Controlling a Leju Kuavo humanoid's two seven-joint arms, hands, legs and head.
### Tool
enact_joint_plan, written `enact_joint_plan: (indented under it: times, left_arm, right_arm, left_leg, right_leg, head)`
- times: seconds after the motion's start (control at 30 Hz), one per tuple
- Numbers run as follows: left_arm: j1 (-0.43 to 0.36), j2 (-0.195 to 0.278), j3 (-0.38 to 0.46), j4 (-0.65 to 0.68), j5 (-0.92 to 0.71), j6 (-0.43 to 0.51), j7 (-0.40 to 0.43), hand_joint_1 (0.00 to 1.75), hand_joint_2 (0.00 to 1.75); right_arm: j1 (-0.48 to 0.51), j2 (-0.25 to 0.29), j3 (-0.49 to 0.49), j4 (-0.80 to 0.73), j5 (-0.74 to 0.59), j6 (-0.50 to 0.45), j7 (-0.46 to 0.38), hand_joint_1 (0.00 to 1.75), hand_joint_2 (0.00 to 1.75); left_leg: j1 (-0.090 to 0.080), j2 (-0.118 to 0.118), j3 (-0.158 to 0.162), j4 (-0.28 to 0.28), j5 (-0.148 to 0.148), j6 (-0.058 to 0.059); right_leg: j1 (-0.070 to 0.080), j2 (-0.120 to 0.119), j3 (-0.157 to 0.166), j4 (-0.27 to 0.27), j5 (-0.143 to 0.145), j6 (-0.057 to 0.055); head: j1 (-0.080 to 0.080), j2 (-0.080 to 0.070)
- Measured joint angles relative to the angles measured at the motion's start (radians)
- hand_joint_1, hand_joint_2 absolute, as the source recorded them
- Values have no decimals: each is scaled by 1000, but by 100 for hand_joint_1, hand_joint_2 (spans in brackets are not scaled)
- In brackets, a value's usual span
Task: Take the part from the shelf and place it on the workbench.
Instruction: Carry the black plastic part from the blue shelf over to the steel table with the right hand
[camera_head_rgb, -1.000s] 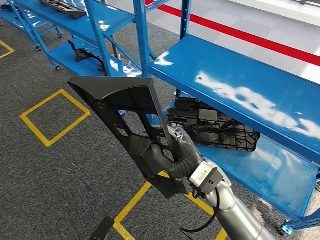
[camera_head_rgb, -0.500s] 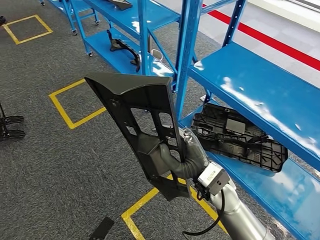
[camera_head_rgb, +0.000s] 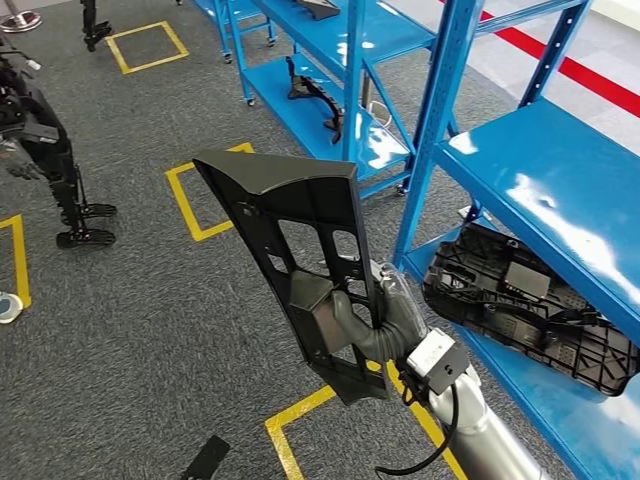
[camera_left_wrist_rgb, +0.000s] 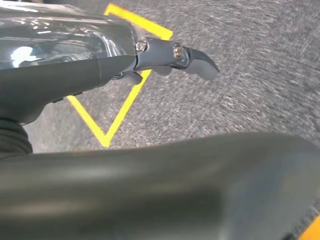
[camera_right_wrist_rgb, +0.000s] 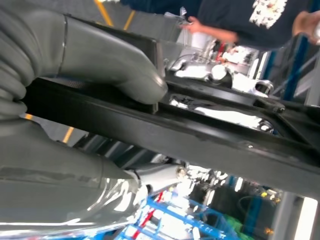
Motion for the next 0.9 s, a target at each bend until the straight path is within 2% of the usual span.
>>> enact_joint_plan:
  times: [0.03, 0.07, 0.1, 0.13, 0.17, 0.23, 0.27, 0.3, 0.37, 0.4, 0.43, 0.5, 0.53, 0.57, 0.6, 0.63, 0.67, 0.7, 0.73, 0.77, 0.8, 0.87, 0.9]
  left_arm:
    - [0, 0, 0, 0, 0, 0, 0, 0, 175]
    - [1, 0, 0, 0, 0, 0, 0, 0, 175]
    - [3, 0, 0, 0, 0, 0, 0, 0, 175]
    - [5, 0, 0, 0, 0, 0, 0, 0, 175]
    - [6, 0, 0, 0, 0, 0, 0, 0, 175]
    - [3, 0, 0, 0, 0, 0, 0, 0, 175]
    - [2, -1, 0, 0, 0, 0, 0, 0, 175]
    - [2, -1, 0, 0, 0, 0, 0, 0, 175]
    - [5, -1, 0, 0, 0, 1, 0, 0, 175]
    - [7, -1, 0, 0, 0, 2, -1, 0, 175]
    - [7, -1, 0, 0, 0, 3, -1, 0, 175]
    - [5, -1, 0, 0, 0, 5, -2, 0, 175]
    - [5, -1, 0, 0, 0, 6, -2, 0, 175]
    - [5, -1, 0, 0, 0, 6, -2, 0, 175]
    - [7, -2, 0, 0, 0, 6, -2, 0, 175]
    - [8, -2, 0, 0, 0, 7, -2, 0, 175]
    - [9, -2, 0, 0, 0, 7, -2, 0, 175]
    - [9, -2, 0, 0, 0, 7, -2, 0, 175]
    - [9, -2, 0, 0, 0, 8, -2, 0, 175]
    - [8, -3, 0, 0, 0, 8, -2, 0, 175]
    - [9, -3, 0, 0, 0, 9, -2, 0, 175]
    - [13, -3, 0, 0, 0, 11, -2, 0, 175]
    - [15, -3, 0, 0, 0, 11, -2, 0, 175]
  right_arm:
    - [3, 0, -2, 0, 0, 0, -1, 175, 175]
    - [5, 0, -4, 0, 1, -1, -3, 175, 175]
    - [7, 0, -6, 0, 2, -1, -5, 175, 175]
    - [8, 0, -8, 0, 2, -2, -7, 175, 175]
    - [9, 0, -10, -2, 2, -2, -8, 175, 175]
    - [8, 0, -13, -4, 3, -3, -11, 175, 175]
    - [9, 0, -14, -6, 3, -3, -12, 175, 175]
    - [9, 0, -15, -6, 4, -4, -12, 175, 175]
    - [10, 1, -16, -7, 5, -5, -13, 175, 175]
    - [11, 1, -16, -8, 6, -6, -13, 175, 175]
    - [12, 1, -16, -9, 7, -7, -14, 175, 175]
    - [18, 0, -18, -11, 8, -9, -16, 175, 175]
    - [23, -2, -19, -12, 8, -10, -16, 175, 175]
    - [29, -3, -20, -12, 8, -11, -16, 175, 175]
    - [35, -4, -22, -12, 9, -12, -16, 175, 175]
    - [39, -4, -24, -12, 9, -12, -16, 175, 175]
    - [42, -4, -27, -12, 10, -12, -16, 175, 175]
    - [43, -4, -29, -12, 10, -13, -17, 175, 175]
    - [44, -5, -31, -13, 10, -13, -17, 175, 175]
    - [46, -5, -33, -14, 11, -14, -17, 175, 175]
    - [48, -6, -34, -14, 11, -14, -18, 175, 175]
    - [51, -6, -35, -14, 11, -15, -20, 175, 175]
    - [51, -5, -35, -15, 11, -15, -22, 175, 175]
  left_leg:
    - [4, 8, -30, 59, -21, -4]
    - [7, 11, -50, 96, -28, -8]
    - [9, 14, -52, 98, -18, -10]
    - [11, 20, -33, 61, 9, -11]
    - [11, 33, 2, -5, 45, -10]
    - [1, 83, 62, -121, 86, -3]
    - [-4, 102, 76, -150, 90, 3]
    - [-10, 108, 76, -155, 85, 9]
    - [-11, 87, 77, -161, 85, 22]
    - [-9, 76, 80, -165, 87, 29]
    - [-7, 65, 84, -169, 88, 36]
    - [-5, 40, 89, -172, 88, 45]
    - [-6, 27, 90, -172, 87, 47]
    - [-7, 13, 91, -172, 87, 48]
    - [-8, -2, 92, -171, 86, 49]
    - [-8, -17, 94, -171, 85, 49]
    - [-8, -32, 97, -170, 84, 48]
    - [-7, -46, 97, -168, 82, 46]
    - [-7, -60, 95, -165, 80, 44]
    - [-6, -72, 92, -162, 79, 40]
    - [-5, -83, 87, -161, 79, 35]
    - [0, -102, 82, -161, 80, 26]
    - [-1, -93, 80, -155, 75, 21]
  right_leg:
    - [1, -16, 1, 0, -2, -1]
    - [1, -31, 2, 0, -4, -1]
    - [1, -45, 4, 0, -6, 0]
    - [0, -58, 7, 0, -10, 2]
    - [0, -70, 12, 0, -14, 5]
    - [5, -92, 21, 0, -22, 14]
    - [7, -102, 24, -1, -25, 18]
    - [10, -112, 26, -2, -27, 23]
    - [7, -129, 35, -5, -33, 32]
    - [5, -118, 36, 3, -43, 36]
    - [3, -93, 28, 29, -62, 38]
    - [3, -32, -24, 141, -119, 35]
    - [5, -16, -61, 208, -144, 33]
    - [6, -9, -91, 257, -154, 32]
    - [7, -6, -108, 273, -144, 31]
    - [7, -3, -106, 251, -114, 30]
    - [7, 6, -90, 196, -71, 29]
    - [6, 30, -68, 131, -29, 28]
    - [3, 56, -49, 72, 0, 27]
    - [1, 77, -38, 36, 14, 27]
    - [1, 90, -34, 20, 16, 25]
    - [3, 73, -29, 15, 16, 18]
    - [2, 60, -26, 12, 16, 13]
  head:
    - [0, 0]
    - [0, 0]
    - [0, 0]
    - [0, 0]
    - [0, 0]
    - [0, 0]
    - [0, 0]
    - [0, 0]
    - [0, 0]
    - [0, 0]
    - [0, 0]
    - [1, 0]
    - [2, 0]
    - [2, 0]
    - [2, 0]
    - [2, 0]
    - [2, 0]
    - [2, 0]
    - [2, 0]
    - [2, 0]
    - [2, 0]
    - [1, 0]
    - [1, 0]
